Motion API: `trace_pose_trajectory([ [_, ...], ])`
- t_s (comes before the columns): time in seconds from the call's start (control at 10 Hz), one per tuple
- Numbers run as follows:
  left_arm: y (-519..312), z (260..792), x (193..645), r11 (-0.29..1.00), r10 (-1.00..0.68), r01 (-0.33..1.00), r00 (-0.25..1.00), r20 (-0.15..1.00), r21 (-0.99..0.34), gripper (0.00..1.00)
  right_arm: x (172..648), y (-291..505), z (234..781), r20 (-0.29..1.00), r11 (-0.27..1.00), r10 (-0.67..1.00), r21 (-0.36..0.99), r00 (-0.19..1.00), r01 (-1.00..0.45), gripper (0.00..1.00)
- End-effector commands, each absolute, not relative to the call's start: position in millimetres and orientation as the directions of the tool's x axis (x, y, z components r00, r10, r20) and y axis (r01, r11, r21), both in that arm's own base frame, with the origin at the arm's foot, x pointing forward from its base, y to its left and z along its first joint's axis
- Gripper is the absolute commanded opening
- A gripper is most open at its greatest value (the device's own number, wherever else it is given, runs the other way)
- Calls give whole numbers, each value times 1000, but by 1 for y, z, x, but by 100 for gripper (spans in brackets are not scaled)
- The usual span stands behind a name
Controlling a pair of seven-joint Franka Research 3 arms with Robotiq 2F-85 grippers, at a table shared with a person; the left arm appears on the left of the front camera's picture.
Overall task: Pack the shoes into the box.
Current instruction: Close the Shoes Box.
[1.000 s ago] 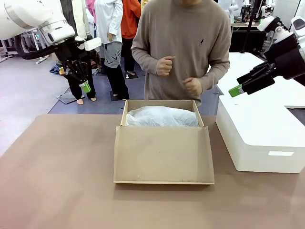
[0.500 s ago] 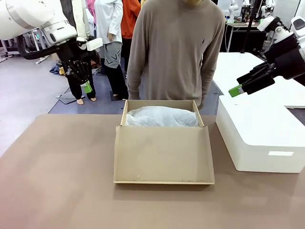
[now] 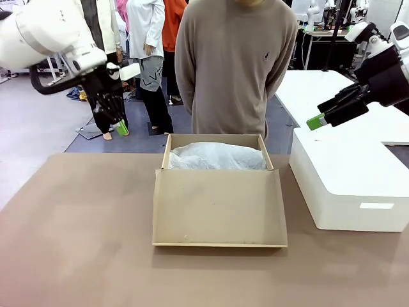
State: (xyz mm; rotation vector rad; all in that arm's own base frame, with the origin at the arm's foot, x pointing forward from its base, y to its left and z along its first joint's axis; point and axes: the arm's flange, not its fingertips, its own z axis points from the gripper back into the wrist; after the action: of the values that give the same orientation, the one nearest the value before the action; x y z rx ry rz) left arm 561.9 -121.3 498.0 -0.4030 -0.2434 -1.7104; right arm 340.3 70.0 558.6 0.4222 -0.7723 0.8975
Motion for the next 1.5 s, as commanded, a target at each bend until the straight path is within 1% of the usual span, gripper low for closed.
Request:
trace_pose_trajectory([
  [0.0, -113, 470, 552, -196, -869, 979, -148, 471, -53, 0, 341, 70, 558, 753, 570, 533, 17, 386, -821, 100],
  [0.3, -110, 433, 541, -158, -830, 985, -98, 550, -62, 0, 341, 70, 558, 753, 570, 533, 17, 386, -821, 100],
  [0.5, -111, 416, 538, -137, -819, 987, -62, 570, -90, 0, 341, 70, 558, 753, 570, 533, 17, 386, -821, 100],
  [0.8, -114, 414, 543, -129, -836, 984, -43, 547, -120, 0, 341, 70, 558, 753, 570, 533, 17, 386, -821, 100],
  [1.3, -114, 413, 543, -129, -836, 984, -43, 546, -121, 0, 341, 70, 558, 753, 570, 533, 17, 386, -821, 100],
  [1.4, -116, 404, 550, -147, -829, 981, -54, 557, -123, 0, 341, 70, 558, 753, 570, 533, 17, 386, -821, 100],
])
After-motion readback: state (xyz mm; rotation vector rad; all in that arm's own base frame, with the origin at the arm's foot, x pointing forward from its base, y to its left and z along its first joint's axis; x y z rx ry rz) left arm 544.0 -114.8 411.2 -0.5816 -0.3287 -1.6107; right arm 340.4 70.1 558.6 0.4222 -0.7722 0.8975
